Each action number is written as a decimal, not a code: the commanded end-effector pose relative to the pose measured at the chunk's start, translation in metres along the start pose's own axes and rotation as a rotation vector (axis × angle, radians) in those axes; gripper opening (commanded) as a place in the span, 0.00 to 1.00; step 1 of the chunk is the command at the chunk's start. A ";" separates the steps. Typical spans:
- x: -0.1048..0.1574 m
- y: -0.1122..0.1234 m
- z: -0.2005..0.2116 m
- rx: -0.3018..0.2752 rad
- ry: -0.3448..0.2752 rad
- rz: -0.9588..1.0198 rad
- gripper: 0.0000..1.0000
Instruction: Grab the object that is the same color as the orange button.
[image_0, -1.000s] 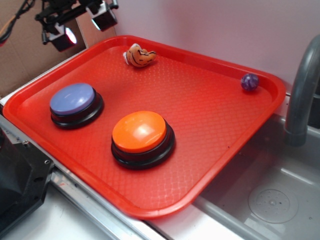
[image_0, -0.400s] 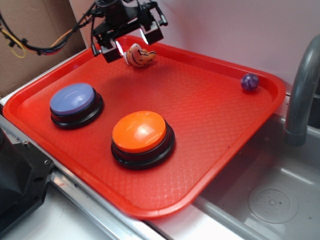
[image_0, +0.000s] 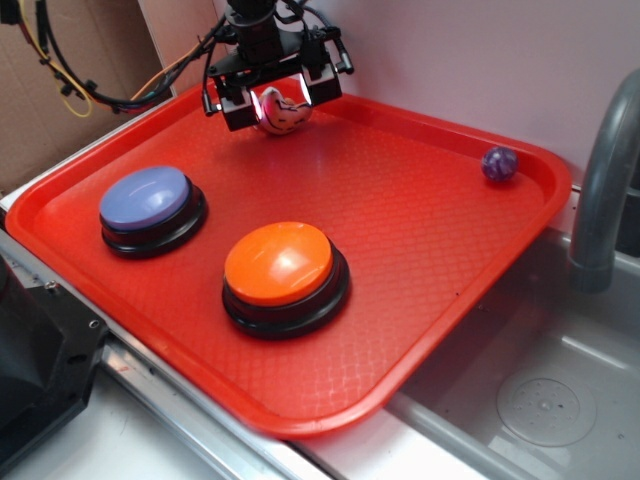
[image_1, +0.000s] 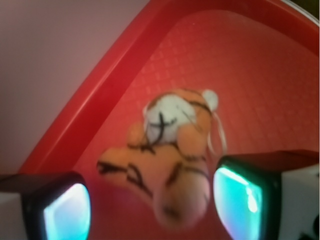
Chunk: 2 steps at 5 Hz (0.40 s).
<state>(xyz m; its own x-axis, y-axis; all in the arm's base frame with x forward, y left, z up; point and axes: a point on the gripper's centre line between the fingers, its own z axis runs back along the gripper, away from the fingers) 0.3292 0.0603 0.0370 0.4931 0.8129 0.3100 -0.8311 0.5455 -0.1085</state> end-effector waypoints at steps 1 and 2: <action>0.019 0.012 0.012 -0.030 0.047 -0.003 0.00; 0.008 0.028 0.042 -0.090 0.194 -0.032 0.00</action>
<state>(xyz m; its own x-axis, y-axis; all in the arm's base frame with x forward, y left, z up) 0.2962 0.0635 0.0566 0.5779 0.8112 0.0897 -0.7985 0.5847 -0.1435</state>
